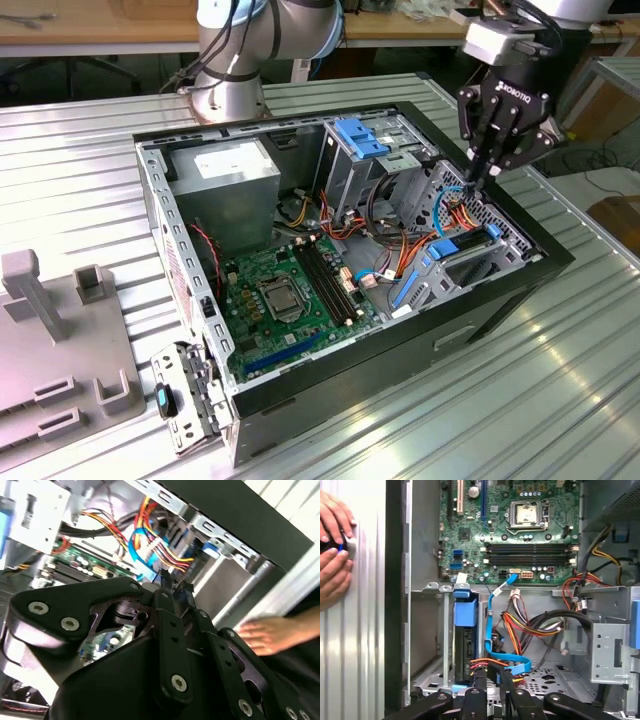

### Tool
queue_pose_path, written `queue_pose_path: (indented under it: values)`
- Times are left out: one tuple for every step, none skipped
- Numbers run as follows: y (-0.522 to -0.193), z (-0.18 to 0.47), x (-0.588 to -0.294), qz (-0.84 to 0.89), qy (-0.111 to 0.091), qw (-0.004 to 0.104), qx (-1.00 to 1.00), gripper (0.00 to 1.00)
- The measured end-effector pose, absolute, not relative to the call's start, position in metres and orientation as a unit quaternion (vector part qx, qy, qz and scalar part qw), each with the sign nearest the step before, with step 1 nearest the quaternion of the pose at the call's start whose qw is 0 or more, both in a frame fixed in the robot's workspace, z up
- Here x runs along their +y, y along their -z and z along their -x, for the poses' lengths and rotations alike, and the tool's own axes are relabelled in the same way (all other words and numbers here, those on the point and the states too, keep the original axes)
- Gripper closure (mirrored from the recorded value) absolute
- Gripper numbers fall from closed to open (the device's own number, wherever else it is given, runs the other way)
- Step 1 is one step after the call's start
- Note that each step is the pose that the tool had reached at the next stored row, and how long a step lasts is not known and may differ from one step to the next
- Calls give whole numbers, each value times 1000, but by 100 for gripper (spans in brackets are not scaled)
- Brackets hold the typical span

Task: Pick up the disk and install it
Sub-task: 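Insert the second disk wire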

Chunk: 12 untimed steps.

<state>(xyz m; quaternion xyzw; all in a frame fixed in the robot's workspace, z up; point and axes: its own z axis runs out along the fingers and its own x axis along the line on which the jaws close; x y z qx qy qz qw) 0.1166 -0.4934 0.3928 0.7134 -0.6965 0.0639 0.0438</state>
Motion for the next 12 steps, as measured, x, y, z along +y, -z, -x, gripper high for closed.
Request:
queue_pose_path:
  values:
    - [-393, -117, -490, -713, -65, 44, -696, 75]
    - [-392, -117, -487, -713, -65, 45, -696, 75]
    - [-392, -117, -481, -713, -66, 46, -696, 75]
    - [-392, -117, -479, -713, -67, 47, -696, 75]
    - [-391, -117, -478, -713, -70, 50, -696, 75]
    - [-391, -117, -478, -713, -75, 55, -695, 75]
    - [-391, -117, -478, -712, -81, 61, -695, 75]
    - [-390, -117, -477, -712, -86, 67, -694, 75]
    - [-389, -117, -476, -711, -88, 69, -694, 75]
    - [-389, -117, -475, -711, -89, 69, -694, 75]
    - [-388, -117, -474, -711, -89, 69, -694, 75]
    - [-387, -117, -474, -711, -90, 70, -694, 75]
